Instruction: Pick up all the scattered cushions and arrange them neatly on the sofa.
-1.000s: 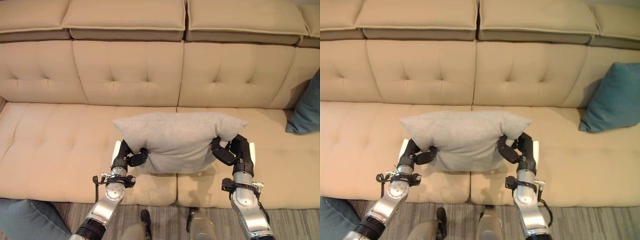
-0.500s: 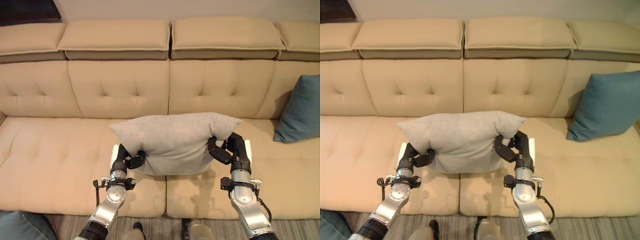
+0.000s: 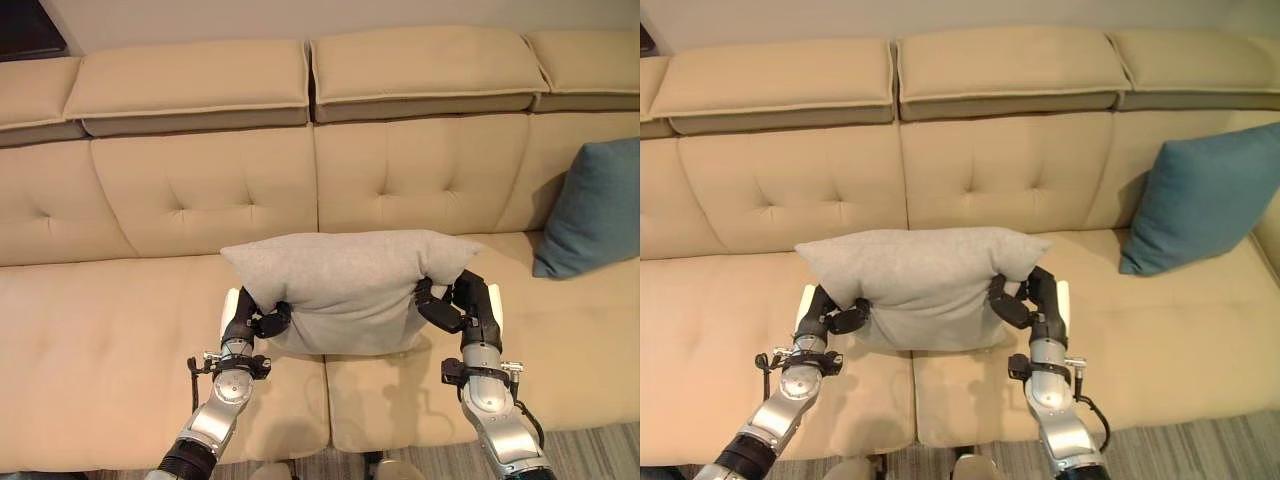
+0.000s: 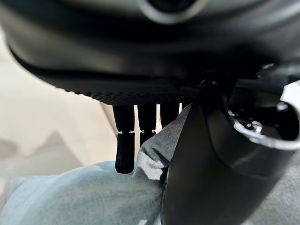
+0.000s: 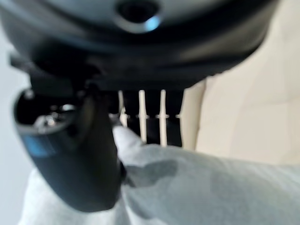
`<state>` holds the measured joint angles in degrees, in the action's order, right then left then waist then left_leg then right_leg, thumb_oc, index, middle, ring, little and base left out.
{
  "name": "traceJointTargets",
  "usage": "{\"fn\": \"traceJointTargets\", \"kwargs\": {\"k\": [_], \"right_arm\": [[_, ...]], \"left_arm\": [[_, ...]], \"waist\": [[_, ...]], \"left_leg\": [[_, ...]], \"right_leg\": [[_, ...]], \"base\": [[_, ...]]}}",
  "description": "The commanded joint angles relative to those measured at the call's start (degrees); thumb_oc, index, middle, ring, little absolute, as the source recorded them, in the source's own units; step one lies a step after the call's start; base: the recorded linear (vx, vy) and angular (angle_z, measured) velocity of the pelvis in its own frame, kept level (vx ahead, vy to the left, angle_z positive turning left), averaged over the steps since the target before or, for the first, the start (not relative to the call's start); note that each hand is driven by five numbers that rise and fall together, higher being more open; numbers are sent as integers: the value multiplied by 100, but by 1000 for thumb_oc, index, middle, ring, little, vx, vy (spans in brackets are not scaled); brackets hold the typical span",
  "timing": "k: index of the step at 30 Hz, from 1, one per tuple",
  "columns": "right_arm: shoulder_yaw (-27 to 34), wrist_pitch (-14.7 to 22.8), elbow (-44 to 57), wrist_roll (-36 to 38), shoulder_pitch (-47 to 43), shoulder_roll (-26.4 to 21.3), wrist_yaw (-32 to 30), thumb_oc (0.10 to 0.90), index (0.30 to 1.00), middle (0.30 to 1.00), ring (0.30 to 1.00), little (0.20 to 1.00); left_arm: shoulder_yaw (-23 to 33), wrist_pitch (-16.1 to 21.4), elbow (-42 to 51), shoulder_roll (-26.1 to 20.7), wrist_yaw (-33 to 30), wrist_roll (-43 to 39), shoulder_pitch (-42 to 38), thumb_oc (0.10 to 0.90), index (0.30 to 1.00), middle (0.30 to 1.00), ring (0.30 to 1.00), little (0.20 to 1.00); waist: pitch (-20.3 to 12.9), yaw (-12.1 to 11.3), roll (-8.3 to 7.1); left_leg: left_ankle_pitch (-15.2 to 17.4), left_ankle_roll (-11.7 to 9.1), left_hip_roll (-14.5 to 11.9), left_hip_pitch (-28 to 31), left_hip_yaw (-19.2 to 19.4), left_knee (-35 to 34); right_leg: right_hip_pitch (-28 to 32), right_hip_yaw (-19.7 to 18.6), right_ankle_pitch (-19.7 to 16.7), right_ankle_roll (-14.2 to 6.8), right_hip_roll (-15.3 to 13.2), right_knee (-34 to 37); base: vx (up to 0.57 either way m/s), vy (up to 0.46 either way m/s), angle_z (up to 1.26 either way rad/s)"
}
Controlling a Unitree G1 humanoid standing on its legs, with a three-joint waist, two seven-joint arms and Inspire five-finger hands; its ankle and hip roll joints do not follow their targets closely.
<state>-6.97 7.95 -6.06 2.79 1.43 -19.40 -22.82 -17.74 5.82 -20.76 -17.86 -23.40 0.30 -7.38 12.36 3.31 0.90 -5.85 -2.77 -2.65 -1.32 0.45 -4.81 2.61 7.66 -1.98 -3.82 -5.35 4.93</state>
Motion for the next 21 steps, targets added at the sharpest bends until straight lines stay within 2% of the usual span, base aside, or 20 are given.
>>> {"fn": "traceJointTargets", "kwargs": {"k": [1, 3, 7, 8, 9, 11, 13, 14, 15, 16, 17, 18, 21], "right_arm": [[555, 676, 815, -95, -374, -114, -292, 400, 300, 300, 300, 300], [570, 687, 831, -131, -425, -135, -320, 400, 300, 300, 300, 300], [448, 767, 713, -168, -1197, -238, -668, 400, 300, 300, 300, 300], [356, 769, 622, -254, -1534, -323, -782, 400, 300, 300, 300, 300], [145, 706, 415, -360, -2117, -466, -1009, 400, 300, 300, 300, 300], [-34, 683, 212, -361, -2526, -512, -1105, 400, 300, 300, 300, 300], [-588, 528, -580, -256, -3701, -640, -1425, 400, 300, 300, 300, 300], [-592, 543, -611, -250, -3745, -644, -1430, 400, 300, 300, 300, 300], [-741, 580, -878, -44, -4082, -595, -1433, 800, 900, 900, 900, 900], [-1160, 515, -1912, 863, -4989, -661, -1143, 800, 900, 900, 900, 900], [-1164, 525, -1933, 871, -5016, -665, -1140, 800, 900, 900, 900, 900], [-1408, 429, -2706, 1641, -5525, -400, -1059, 800, 900, 900, 900, 900], [-1433, 371, -2967, 1868, -5708, -334, -1064, 800, 900, 900, 900, 900]], "left_arm": [[329, 471, 751, -300, -294, 368, -265, 400, 300, 300, 300, 300], [347, 480, 856, -329, -285, 375, -240, 400, 300, 300, 300, 300], [319, 557, 971, -466, -468, 412, -693, 400, 300, 300, 300, 300], [278, 582, 906, -534, -558, 462, -1002, 400, 300, 300, 300, 300], [139, 593, 713, -619, -740, 464, -1674, 400, 300, 300, 300, 300], [54, 623, 498, -615, -877, 423, -2095, 400, 300, 300, 300, 300], [-347, 552, -420, -709, -1240, 298, -3341, 400, 300, 300, 300, 300], [-347, 564, -447, -710, -1245, 294, -3381, 414, 321, 321, 321, 321], [-544, 523, -875, -705, -1354, 207, -3895, 800, 900, 900, 900, 900], [-899, 338, -2190, -811, -1235, -37, -4920, 800, 900, 900, 900, 900], [-897, 345, -2203, -813, -1234, -40, -4941, 800, 900, 900, 900, 900], [-1129, 82, -3255, -696, -1246, -307, -5631, 800, 900, 900, 900, 900], [-1107, 52, -3526, -647, -1228, -452, -5820, 800, 900, 900, 900, 900]], "waist": [[-756, -133, -81], [-742, -150, -91], [-625, -202, -83], [-573, -217, -70], [-512, -233, -42], [-509, -226, -21], [-445, -225, 14], [-435, -222, 19], [-387, -208, 35], [-304, -176, 33], [-303, -172, 39], [-261, -163, 57], [-250, -149, 76]], "left_leg": [[415, -40, -177, -358, -100, 365], [412, -37, -169, -360, -92, 352], [329, -45, -137, -490, -95, 194], [278, -57, -132, -596, -104, 129], [196, -86, -133, -828, -131, 42], [156, -98, -144, -991, -153, 33], [71, -149, -153, -1242, -148, -19], [44, -147, -154, -1271, -151, -19], [-4, -168, -152, -1357, -159, -19], [-77, -224, -145, -1531, -137, -19], [-98, -222, -146, -1557, -142, -19], [-160, -265, -142, -1706, -123, -19], [-202, -282, -150, -1783, -115, -19]], "right_leg": [[2, 13, 795, -89, 43, -605], [0, 3, 784, -93, 34, -582], [-169, -2, 694, -119, 22, -487], [-297, -9, 660, -128, 28, -460], [-536, -15, 594, -141, 37, -406], [-718, -23, 546, -140, 52, -406], [-1011, -50, 428, -141, 73, -351], [-1038, -48, 404, -141, 75, -349], [-1133, -43, 361, -137, 84, -347], [-1312, -66, 245, -147, 105, -316], [-1334, -63, 224, -147, 106, -312], [-1455, -27, 131, -157, 110, -239], [-1505, -19, 90, -168, 119, -192]], "base": [[42, 33, -2], [15, 16, -1], [-74, 25, -2], [-223, 8, -2], [-224, 7, -1], [-154, 5, 3], [-132, 12, 1], [-99, 4, -3], [-159, 1, -1], [-155, 1, 0], [-159, -1, -2], [-75, -1, -5], [-27, 1, -2]]}}
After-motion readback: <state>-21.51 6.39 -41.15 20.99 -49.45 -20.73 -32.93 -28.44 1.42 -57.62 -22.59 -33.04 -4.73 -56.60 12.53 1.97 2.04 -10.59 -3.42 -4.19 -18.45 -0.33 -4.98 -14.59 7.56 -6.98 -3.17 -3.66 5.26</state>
